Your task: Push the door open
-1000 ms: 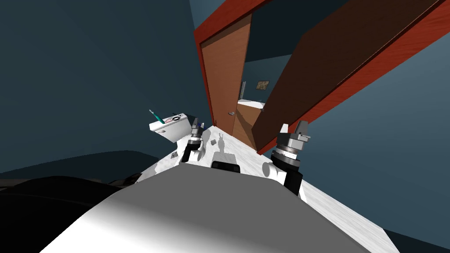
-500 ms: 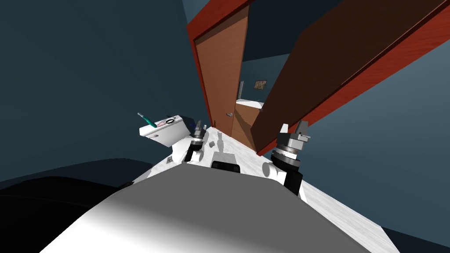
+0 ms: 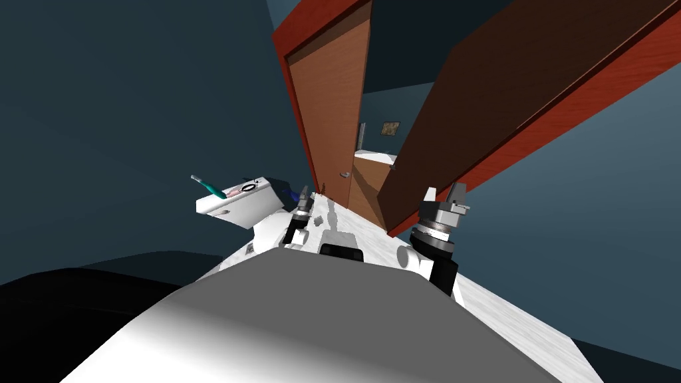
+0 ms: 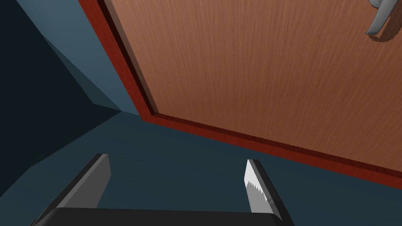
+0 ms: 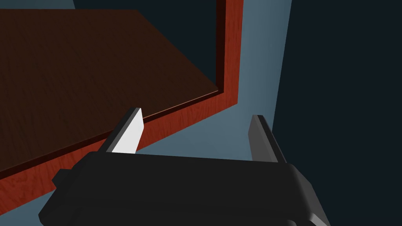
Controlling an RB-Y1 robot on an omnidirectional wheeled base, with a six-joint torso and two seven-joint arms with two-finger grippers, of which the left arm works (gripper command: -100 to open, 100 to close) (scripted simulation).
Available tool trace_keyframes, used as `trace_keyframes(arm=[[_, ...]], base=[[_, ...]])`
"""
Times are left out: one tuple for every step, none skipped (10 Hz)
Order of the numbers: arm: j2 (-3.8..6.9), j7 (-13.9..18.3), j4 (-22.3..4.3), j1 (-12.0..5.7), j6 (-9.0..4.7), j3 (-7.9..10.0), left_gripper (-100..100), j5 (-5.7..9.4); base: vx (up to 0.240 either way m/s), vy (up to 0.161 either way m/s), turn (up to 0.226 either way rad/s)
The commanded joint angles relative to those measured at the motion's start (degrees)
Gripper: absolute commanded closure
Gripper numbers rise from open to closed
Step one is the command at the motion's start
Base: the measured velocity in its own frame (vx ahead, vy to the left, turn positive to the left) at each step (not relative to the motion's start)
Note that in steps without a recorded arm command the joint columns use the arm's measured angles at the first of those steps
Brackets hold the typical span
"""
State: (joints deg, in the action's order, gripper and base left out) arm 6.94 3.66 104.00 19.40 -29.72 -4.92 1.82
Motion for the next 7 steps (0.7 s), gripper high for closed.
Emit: trace_keyframes(arm=[[0.59,0.5,-1.8,-0.44,-0.60,-0.24,-100,0.11],[0.85,0.7,-3.1,-0.77,-1.01,-0.45,-100,0.13],[1.11,1.0,-4.3,-1.11,-1.43,-0.65,-100,0.15],[1.37,1.2,-5.5,-1.45,-1.85,-0.85,-100,0.18],[1.63,1.4,-6.8,-1.79,-2.27,-1.06,-100,0.20],[1.89,1.7,-8.0,-2.14,-2.70,-1.27,-100,0.22],[2.15,1.9,-9.3,-2.49,-3.13,-1.48,-100,0.25]], base=[[0.102,-0.013,-0.052],[0.106,0.009,-0.067],[0.106,0.011,-0.072],[0.107,0.003,-0.071],[0.092,0.008,-0.057],[0.089,0.010,-0.058],[0.101,0.002,-0.068]])
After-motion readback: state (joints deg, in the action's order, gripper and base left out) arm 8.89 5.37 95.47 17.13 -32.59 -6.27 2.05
